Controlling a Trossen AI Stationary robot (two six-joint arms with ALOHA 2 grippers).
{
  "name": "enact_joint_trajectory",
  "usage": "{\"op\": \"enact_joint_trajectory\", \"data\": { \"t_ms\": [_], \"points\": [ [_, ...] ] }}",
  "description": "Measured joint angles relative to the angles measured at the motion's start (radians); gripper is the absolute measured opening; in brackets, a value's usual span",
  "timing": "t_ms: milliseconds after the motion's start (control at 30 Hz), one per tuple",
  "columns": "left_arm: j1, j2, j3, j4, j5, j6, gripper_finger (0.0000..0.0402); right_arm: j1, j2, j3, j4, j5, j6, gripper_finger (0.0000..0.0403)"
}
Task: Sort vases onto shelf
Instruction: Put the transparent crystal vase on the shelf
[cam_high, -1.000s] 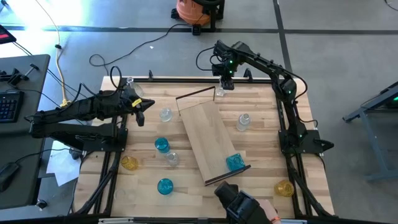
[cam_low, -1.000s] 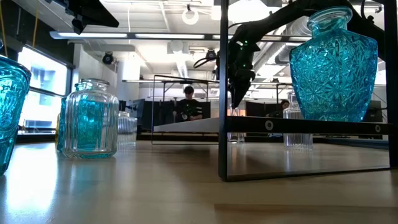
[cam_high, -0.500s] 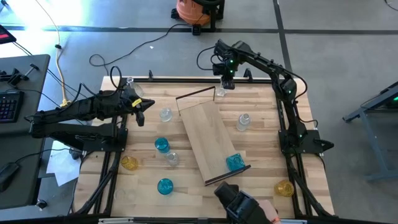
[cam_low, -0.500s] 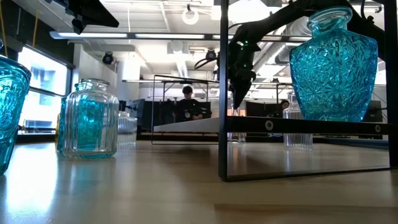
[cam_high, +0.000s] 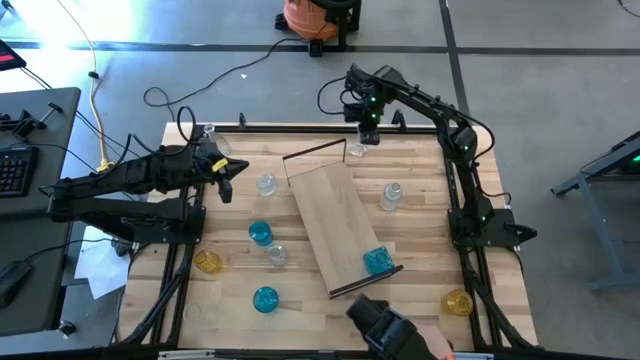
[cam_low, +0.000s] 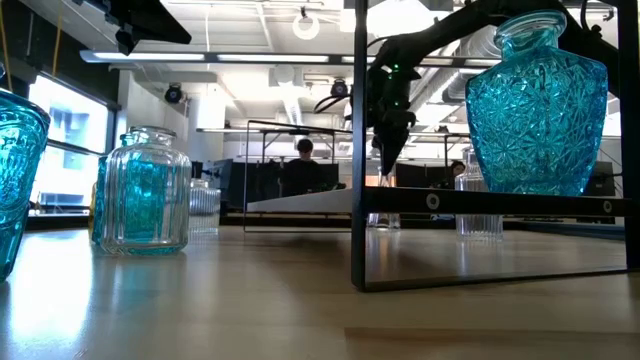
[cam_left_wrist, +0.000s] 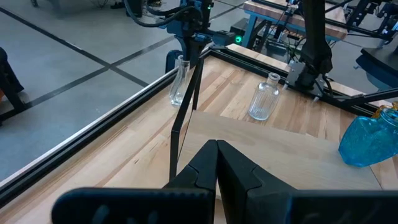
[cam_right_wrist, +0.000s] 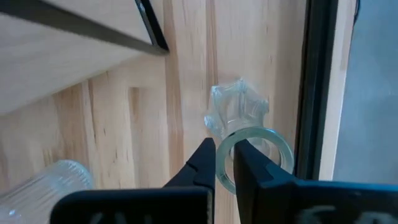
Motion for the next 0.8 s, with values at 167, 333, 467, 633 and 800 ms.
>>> {"op": "enact_joint_trajectory", "data": {
  "t_ms": [167, 333, 467, 633, 800],
  "points": [
    [0.0, 0.0, 0.0, 0.0, 0.001, 0.0, 0.0003, 0.017, -0.003, -0.001, -0.018, 0.058, 0.017, 0.0004],
    [0.0, 0.0, 0.0, 0.0, 0.022, 0.0, 0.0003, 0.032, -0.022, -0.001, -0.036, 0.074, 0.021, 0.0002],
    [0.0, 0.0, 0.0, 0.0, 0.027, 0.0, 0.0003, 0.039, -0.044, -0.003, -0.061, 0.077, 0.044, 0.0001],
    [0.0, 0.0, 0.0, 0.0, 0.027, 0.008, 0.0003, 0.043, -0.085, -0.003, -0.086, 0.103, 0.063, 0.0001],
    [0.0, 0.0, 0.0, 0.0, 0.027, 0.008, 0.0003, 0.052, -0.125, -0.002, -0.094, 0.112, 0.084, 0.0001]
  ]
}}
